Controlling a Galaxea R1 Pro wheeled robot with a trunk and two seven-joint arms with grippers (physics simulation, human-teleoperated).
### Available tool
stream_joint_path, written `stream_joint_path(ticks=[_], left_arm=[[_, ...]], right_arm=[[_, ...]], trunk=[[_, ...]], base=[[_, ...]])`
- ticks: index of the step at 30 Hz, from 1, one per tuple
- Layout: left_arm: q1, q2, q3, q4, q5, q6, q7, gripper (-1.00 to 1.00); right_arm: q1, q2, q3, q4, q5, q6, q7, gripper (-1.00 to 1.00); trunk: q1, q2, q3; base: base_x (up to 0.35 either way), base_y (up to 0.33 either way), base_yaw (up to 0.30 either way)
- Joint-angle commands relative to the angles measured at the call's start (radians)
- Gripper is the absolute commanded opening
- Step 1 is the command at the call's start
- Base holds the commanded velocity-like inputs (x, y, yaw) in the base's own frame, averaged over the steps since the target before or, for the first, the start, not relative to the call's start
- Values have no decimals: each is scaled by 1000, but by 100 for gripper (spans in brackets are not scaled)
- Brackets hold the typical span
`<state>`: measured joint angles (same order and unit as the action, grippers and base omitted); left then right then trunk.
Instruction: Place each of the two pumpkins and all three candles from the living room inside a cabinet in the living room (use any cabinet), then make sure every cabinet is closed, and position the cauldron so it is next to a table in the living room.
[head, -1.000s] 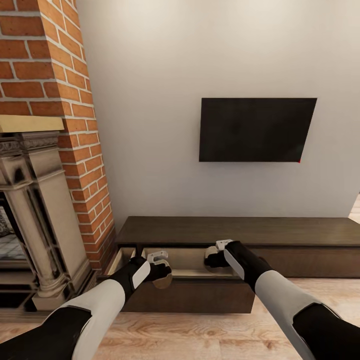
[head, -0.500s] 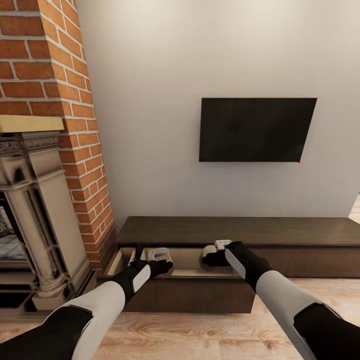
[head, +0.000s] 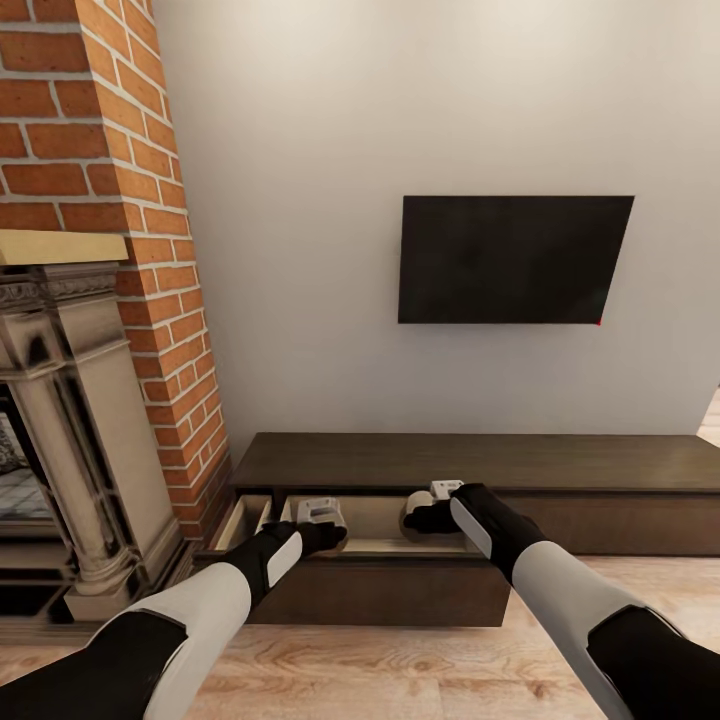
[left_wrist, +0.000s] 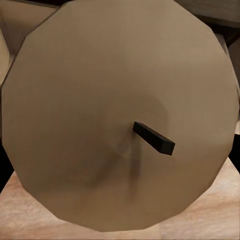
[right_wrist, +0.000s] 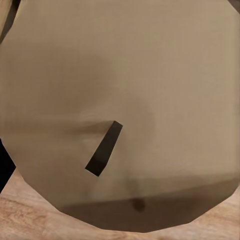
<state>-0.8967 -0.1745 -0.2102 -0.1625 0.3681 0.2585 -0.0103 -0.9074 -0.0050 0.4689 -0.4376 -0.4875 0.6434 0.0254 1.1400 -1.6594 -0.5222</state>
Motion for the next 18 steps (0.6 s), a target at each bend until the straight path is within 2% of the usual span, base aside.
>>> stream_joint_path(ticks=[1,18], left_arm=[[-1,0,-4,0,3,6,0,-100],[-1,0,-5,27,3,4,-1,-100]], right_arm=[[-1,-1,2,-1,3,4,2,-100],[-1,-1,5,31,0,-2,11,-100]], trunk=[[0,-1,-2],[0,-1,-28]], base=[[67,7,0],[296,84,0]])
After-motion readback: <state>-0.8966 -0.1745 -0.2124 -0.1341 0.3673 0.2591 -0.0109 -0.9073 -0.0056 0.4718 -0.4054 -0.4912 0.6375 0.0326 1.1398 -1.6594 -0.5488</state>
